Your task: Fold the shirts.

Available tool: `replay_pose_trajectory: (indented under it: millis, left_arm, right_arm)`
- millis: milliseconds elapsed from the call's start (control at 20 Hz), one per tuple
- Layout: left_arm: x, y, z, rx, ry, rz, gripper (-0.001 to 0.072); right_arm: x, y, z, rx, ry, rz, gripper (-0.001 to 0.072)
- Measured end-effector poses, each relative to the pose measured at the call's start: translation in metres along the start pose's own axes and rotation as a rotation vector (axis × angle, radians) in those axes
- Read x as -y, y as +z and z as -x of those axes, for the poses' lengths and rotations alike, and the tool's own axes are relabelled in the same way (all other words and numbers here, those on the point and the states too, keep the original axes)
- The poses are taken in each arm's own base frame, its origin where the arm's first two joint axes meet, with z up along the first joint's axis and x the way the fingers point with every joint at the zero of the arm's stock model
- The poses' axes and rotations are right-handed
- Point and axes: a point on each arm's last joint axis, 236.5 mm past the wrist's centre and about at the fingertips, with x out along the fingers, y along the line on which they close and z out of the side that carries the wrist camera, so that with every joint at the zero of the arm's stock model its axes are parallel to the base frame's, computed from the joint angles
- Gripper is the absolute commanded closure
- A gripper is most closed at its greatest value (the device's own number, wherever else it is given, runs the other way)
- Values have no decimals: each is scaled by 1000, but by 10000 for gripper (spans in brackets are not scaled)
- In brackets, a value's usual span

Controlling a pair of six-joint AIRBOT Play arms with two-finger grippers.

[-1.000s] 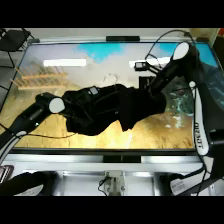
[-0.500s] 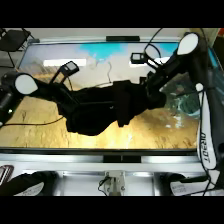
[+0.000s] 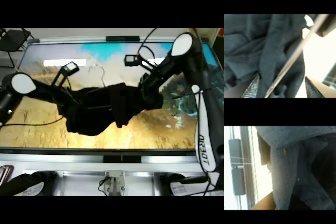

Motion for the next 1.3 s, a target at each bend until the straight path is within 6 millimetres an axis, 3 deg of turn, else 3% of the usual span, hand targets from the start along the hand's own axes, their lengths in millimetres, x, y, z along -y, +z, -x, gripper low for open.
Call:
replay_pose_trajectory:
  millis: [150, 300, 500, 800, 850, 950, 1150, 1300]
  left_arm:
    - [-19, 13, -4, 64, 40, 66, -7]
    - [-19, 34, -20, 150, -21, 158, -7]
    - [-32, 48, -36, 214, -40, 263, -6]
    - [-58, 63, -24, 312, -27, 369, 0]
    - [-57, 60, -21, 304, -40, 373, 11]
    - [-54, 58, -16, 297, -70, 365, 117]
    - [-26, 51, -13, 256, -173, 279, 112]
    - [-4, 48, -7, 232, -233, 178, 90]
  right_arm:
    - [1, 0, 0, 2, -3, -6, 644]
    - [1, 0, 0, 0, -3, -8, 645]
    - [1, 0, 0, 1, -5, -13, 645]
    - [4, 6, 0, 22, -20, -8, 645]
    - [4, 6, 0, 22, -19, -6, 645]
    - [4, 5, 0, 21, -19, -6, 645]
    - [-3, -3, 0, -13, 14, -7, 645]
    - [-7, 2, 1, 7, 23, -10, 647]
